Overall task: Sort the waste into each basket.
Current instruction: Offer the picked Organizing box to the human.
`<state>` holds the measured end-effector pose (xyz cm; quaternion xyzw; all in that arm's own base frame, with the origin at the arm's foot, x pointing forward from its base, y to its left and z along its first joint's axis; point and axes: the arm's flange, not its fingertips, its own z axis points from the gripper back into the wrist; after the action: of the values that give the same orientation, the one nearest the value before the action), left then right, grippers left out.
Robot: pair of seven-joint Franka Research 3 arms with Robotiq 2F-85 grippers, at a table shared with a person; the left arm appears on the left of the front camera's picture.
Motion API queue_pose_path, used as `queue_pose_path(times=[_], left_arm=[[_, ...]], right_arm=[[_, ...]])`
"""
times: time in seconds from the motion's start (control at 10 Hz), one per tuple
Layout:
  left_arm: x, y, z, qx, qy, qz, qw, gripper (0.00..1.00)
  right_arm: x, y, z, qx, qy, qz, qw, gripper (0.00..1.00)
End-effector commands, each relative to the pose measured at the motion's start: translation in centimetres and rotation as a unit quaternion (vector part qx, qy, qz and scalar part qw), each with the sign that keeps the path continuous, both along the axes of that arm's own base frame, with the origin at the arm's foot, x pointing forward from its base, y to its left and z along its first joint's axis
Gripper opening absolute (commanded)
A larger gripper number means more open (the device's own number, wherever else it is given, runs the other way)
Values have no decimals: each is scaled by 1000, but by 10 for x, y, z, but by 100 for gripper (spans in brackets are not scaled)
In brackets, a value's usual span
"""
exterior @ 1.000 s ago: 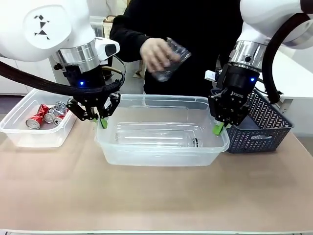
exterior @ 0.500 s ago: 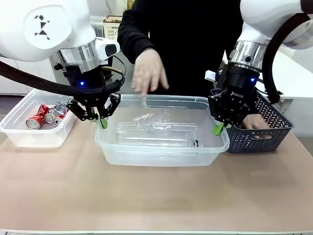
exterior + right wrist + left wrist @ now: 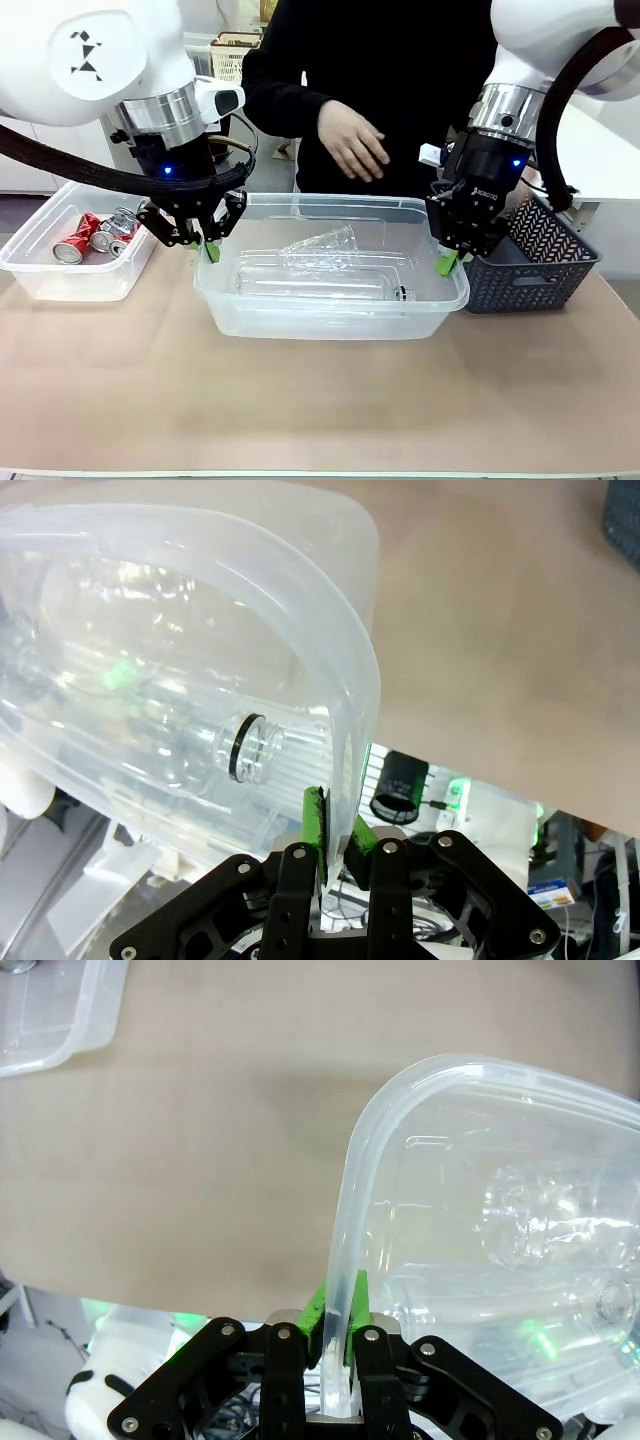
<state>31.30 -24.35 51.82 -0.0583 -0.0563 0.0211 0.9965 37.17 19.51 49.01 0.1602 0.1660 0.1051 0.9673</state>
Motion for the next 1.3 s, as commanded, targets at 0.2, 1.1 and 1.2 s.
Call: queue_pose_path(times=[0.2,1.1,1.2], left_arm=[[1,2,-1,-1,-2,9,1000,0],[1,2,-1,-1,-2,9,1000,0],[1,2,-1,-1,-2,9,1000,0]], right_arm=[[1,1,6,2,-1,9,1000,0],[1,1,6,2,-1,9,1000,0],[1,1,6,2,-1,9,1000,0]])
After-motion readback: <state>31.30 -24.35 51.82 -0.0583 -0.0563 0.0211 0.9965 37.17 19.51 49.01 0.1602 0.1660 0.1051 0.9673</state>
